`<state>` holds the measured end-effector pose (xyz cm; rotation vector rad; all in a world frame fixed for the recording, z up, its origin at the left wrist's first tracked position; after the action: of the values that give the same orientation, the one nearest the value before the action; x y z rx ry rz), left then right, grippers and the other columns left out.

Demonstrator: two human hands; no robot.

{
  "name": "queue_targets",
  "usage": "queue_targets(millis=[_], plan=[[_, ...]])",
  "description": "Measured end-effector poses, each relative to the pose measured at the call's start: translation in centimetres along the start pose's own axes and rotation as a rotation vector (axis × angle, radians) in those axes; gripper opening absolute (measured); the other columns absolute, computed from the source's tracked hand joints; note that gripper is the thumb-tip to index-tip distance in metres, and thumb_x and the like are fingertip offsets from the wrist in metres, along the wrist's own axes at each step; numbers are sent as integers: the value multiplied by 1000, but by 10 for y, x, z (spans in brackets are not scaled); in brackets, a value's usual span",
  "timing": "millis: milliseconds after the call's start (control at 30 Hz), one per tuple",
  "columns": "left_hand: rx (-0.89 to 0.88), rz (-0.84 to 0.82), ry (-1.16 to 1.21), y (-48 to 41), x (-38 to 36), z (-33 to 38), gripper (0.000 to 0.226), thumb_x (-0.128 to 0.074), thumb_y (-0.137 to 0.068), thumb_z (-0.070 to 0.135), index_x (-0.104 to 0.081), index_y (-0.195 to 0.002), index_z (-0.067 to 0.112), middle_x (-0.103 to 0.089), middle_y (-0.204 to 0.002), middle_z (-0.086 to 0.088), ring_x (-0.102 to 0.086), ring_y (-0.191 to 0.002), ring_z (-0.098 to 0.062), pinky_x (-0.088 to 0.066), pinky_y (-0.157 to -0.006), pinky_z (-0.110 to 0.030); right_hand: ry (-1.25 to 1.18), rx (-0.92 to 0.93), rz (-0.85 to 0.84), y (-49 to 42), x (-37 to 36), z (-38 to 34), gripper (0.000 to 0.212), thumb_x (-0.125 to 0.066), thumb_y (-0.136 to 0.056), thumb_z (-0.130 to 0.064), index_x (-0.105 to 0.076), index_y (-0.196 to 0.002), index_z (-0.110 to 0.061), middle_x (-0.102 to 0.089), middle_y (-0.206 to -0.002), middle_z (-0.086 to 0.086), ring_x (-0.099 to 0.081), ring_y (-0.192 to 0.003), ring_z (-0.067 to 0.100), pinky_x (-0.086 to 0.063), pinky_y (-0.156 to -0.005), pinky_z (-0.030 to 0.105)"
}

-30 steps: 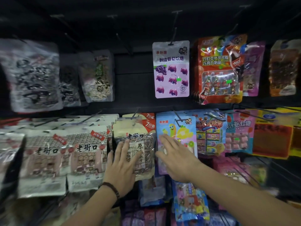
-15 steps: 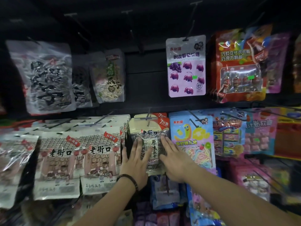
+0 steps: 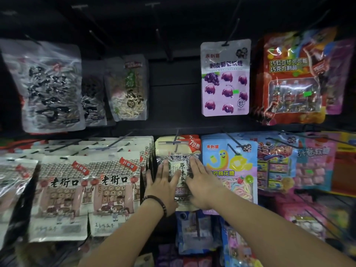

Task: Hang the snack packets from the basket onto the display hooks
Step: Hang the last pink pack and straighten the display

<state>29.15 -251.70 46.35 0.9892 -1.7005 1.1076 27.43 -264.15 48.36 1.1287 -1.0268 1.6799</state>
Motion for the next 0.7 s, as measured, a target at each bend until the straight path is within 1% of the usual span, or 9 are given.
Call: queue_targets(millis=[133,233,300,367,433,467,567,633,700], plan=[[2,42,-9,13,5,-5,105,-65,-93,45,11,-164,33,31,-169,-19,18,-161,-39,2,-123,-71,-11,18,-5,11,6,-4,68,-63,-97,-35,-38,-157,-15,28,-170,27,22,-161,42,-5,-132,60],[-64,154,11,37,19,-6,93,-61,-94,47,1,-163,35,21,-174,-16,13,-163,-35,-2,-125,-68,5,45,4,20,15,-12,77,-61,-97,-34,-29,-164,-14,22,-172,26,17,-162,41,-8,-132,60],[-115,262,34,61,30,-9,79,-56,-93,46,-17,-161,33,4,-177,-13,2,-164,-33,-8,-125,-65,1,77,39,28,25,-25,81,-61,-95,-34,-25,-164,-13,11,-175,25,7,-164,41,-14,-132,57],[-93,355,74,88,38,-23,68,-54,-91,44,-32,-154,33,-11,-175,-9,-13,-162,-32,-15,-123,-62,-28,119,93,37,37,-45,73,-61,-94,-34,-33,-158,-12,-7,-172,25,-10,-161,43,-24,-128,56],[0,393,109,111,37,-48,67,-55,-89,48,-36,-152,35,-19,-172,-8,-22,-158,-35,-20,-122,-61,-39,187,184,44,49,-71,62,-60,-93,-34,-41,-148,-11,-24,-163,25,-24,-152,44,-36,-120,55],[57,396,115,120,33,-64,71,-56,-89,52,-33,-154,35,-19,-172,-10,-22,-158,-36,-18,-123,-61,-43,218,219,46,52,-84,61,-60,-93,-33,-41,-146,-11,-25,-162,24,-25,-151,44,-37,-118,54],[227,338,112,135,12,-114,98,-49,-86,76,-14,-167,33,-6,-176,-15,-11,-161,-42,-11,-127,-65,-72,278,243,42,51,-121,77,-60,-96,-34,-23,-161,-15,-2,-174,22,-3,-162,42,-19,-129,56],[282,240,67,134,-1,-140,124,-45,-74,94,2,-169,30,12,-175,-18,3,-162,-43,-6,-127,-68,-72,283,237,33,50,-140,90,-59,-100,-40,-3,-168,-21,21,-174,18,17,-162,38,-5,-132,55],[292,139,87,129,-10,-157,143,-46,-62,104,23,-164,31,32,-170,-15,19,-160,-41,3,-128,-65,-22,287,245,21,49,-152,96,-55,-101,-50,6,-169,-21,35,-169,20,30,-159,39,1,-132,58]])
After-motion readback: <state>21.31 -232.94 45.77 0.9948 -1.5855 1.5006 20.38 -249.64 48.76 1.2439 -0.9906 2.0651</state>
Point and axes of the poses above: each hand's wrist, its own y-axis away from the middle knuckle, its own x-axis out of the back of the hand, z = x × y, the point moved 7 cm from there along -y, towards the middle knuckle
